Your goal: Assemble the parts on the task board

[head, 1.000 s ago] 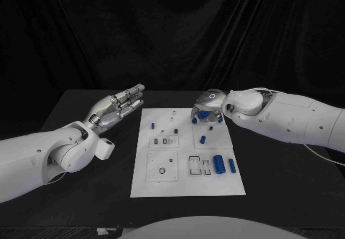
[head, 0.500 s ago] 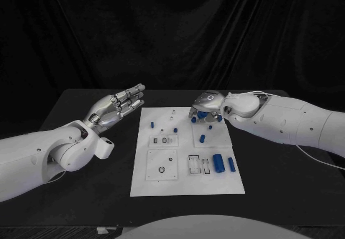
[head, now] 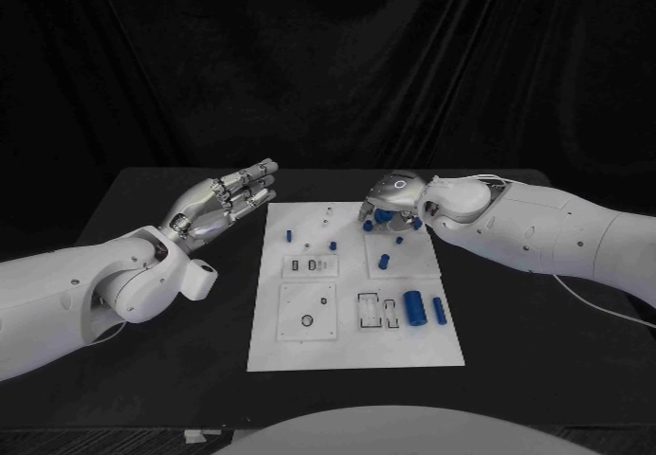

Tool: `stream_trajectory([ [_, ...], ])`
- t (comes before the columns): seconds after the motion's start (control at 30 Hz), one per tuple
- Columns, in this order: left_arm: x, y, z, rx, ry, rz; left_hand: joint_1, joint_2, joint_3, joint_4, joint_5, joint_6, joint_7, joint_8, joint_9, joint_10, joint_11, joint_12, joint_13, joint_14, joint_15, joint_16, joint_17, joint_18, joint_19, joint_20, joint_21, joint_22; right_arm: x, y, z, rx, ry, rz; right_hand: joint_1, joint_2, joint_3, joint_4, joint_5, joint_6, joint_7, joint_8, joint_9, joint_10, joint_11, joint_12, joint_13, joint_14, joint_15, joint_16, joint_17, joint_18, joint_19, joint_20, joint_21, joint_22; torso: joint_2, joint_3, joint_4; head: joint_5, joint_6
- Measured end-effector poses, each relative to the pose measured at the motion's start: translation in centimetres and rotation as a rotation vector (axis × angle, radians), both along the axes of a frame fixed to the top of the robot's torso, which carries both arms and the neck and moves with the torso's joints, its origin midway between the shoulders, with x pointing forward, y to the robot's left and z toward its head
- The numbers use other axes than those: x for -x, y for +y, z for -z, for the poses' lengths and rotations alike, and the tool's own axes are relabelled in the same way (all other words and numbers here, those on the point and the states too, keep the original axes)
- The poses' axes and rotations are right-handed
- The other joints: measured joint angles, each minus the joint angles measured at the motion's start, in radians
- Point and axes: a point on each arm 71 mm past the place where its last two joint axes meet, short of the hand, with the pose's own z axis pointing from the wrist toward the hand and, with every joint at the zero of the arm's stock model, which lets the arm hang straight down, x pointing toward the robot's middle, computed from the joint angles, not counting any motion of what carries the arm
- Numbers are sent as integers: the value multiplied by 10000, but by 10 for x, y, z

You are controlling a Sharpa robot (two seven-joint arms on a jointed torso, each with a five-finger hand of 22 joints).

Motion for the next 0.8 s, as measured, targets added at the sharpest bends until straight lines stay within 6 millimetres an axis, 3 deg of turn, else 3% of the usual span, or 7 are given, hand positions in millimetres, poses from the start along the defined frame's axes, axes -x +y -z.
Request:
stream_trajectory([
  [0.13, 0, 0, 0, -7, 31, 32, 38, 39, 0, 0, 32, 35, 35, 0, 0, 0, 0, 0, 0, 0, 0, 0, 0, 0, 0, 0, 0, 10, -1, -1, 3, -19, 53, 55, -16, 16, 0, 0, 0, 36, 36, 0, 19, 1, -1, 0, 1, 0, 0, 0, 6, -1, 0, 0, 0, 39, -3, 0, -1, -7, -26],
  [0.33, -1, 0, 1, -21, 65, 63, 38, 38, 83, -28, 70, 35, 35, 0, 0, 36, 35, 0, 0, 35, 36, 46, 10, 1, 36, 36, 39, 10, -4, -2, 6, -60, 137, 99, -45, 45, 55, 0, 41, 275, 275, 110, 97, -32, 32, 86, 8, 0, 0, 0, 104, -1, 0, 0, 0, 142, -8, -2, -1, -21, -65],
  [0.53, -2, -1, 2, -21, 97, 106, 78, -1, 111, -55, 70, 91, 50, 0, 2, 36, 35, 0, 3, 71, 71, 83, 10, 1, 72, 72, 39, 21, -3, -2, 13, -135, 221, 19, -22, 86, 149, -11, -125, 482, 315, 175, 162, 306, -16, 238, 20, 0, 0, 48, 194, -94, 0, 0, 0, 233, -9, -2, 4, -42, -80],
  [0.6, -2, 0, 2, -21, 108, 117, 78, -1, 110, -55, 70, 106, 36, 0, 8, 36, 35, 0, 10, 71, 71, 84, 14, 2, 72, 72, 39, 20, -3, -2, 15, -185, 216, -45, 52, 159, 228, -35, -125, 621, 350, 263, 200, 421, -62, 255, 22, 0, 0, 48, 204, -92, 0, 0, 37, 264, -10, -3, 4, -11, -108],
  [0.73, -2, 0, 2, -25, 126, 131, 78, -1, 110, -55, 70, 105, 36, 0, 8, 36, 35, 0, 10, 71, 71, 84, 19, 2, 72, 72, 39, 20, -2, 0, 16, -324, 122, -218, 201, 304, 430, -155, -129, 1132, 613, 475, 315, 889, -278, 435, 33, 8, -102, 119, 397, -91, -37, -37, 70, 376, -12, -6, 0, 35, -137],
  [0.8, -2, 0, 2, -28, 133, 135, 78, -1, 138, -82, 70, 105, 36, 0, 8, 36, 35, 0, 10, 71, 71, 84, 19, 1, 72, 72, 39, 20, -1, 0, 17, -391, 70, -314, 232, 331, 440, -167, -166, 1301, 666, 569, 318, 1075, -303, 514, 33, 9, -104, 162, 453, -89, -37, -38, 70, 397, -14, -6, -1, 50, -149],
])
